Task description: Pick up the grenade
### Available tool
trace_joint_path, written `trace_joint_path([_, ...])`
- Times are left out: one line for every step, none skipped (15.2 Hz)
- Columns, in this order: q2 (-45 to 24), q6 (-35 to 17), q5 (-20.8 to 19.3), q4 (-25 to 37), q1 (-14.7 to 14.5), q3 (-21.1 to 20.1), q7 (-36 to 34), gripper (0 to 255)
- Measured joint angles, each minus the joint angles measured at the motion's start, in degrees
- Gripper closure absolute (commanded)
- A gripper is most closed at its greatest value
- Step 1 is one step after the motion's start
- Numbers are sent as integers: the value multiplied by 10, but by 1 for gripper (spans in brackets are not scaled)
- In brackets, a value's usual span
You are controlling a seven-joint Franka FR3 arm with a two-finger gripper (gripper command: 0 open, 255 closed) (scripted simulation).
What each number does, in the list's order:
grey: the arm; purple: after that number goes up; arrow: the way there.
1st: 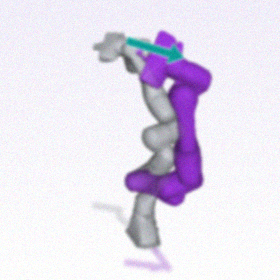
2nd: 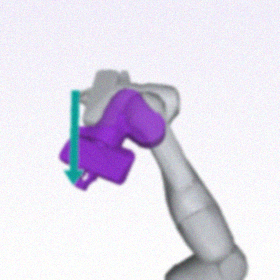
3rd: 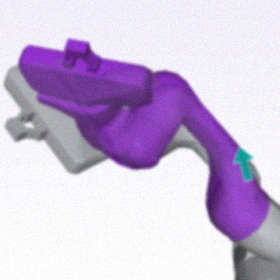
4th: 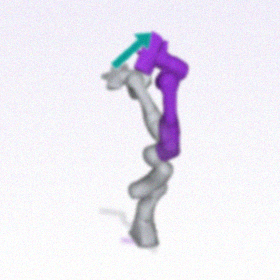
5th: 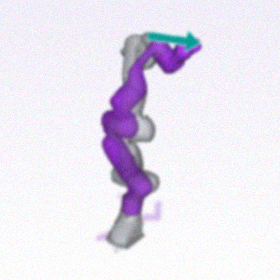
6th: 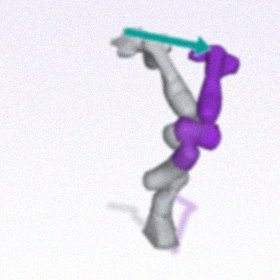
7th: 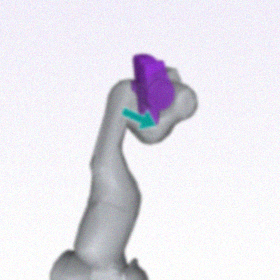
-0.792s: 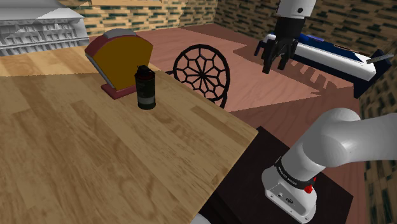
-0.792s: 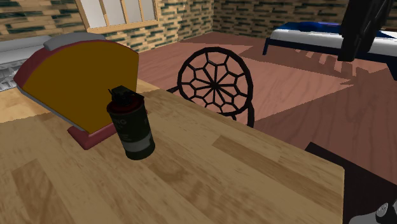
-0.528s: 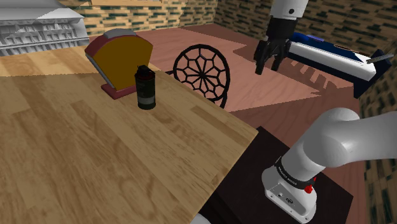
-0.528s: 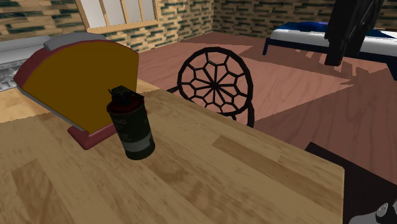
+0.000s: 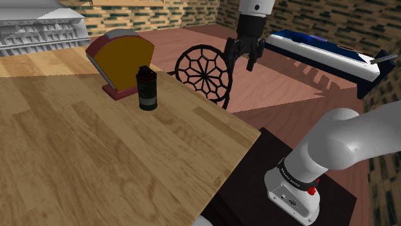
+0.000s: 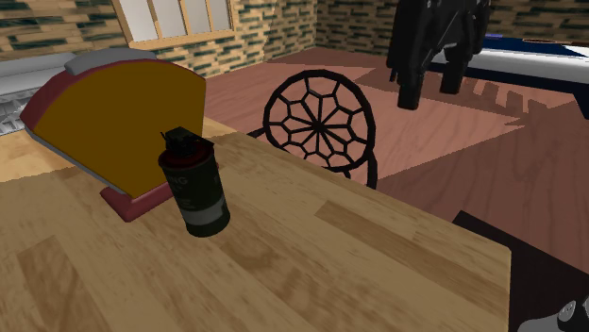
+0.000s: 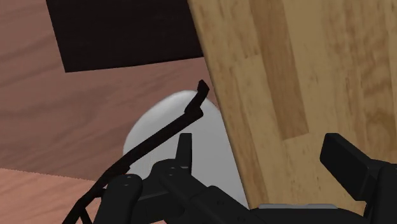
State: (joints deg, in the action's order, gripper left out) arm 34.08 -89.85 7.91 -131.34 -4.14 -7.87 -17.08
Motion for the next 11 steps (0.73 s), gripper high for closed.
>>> trace_joint_path([-13,-2,5,13,-3,-9,-11,0])
trace_joint_path([-25,-9,11,21,-5,-17,-23,0])
trace_joint_path([-42,-17,16,32,-8,-28,-35,0])
trace_joint_path([-59,-26,19,42,-9,-36,-45,0])
trace_joint_path([-76,-32,22,56,-11,-44,-56,0])
trace_joint_path([-93,-35,24,72,-13,-53,-69,0])
trace_joint_path([-108,-42,27,83,-15,-62,-81,0])
trace_joint_path([-124,-47,28,96,-17,-70,-93,0])
trace_joint_path([-143,-52,29,113,-19,-79,-105,0])
trace_joint_path([-163,-58,28,129,-21,-87,-117,0])
trace_joint_path([-178,-65,28,140,-23,-95,-130,0])
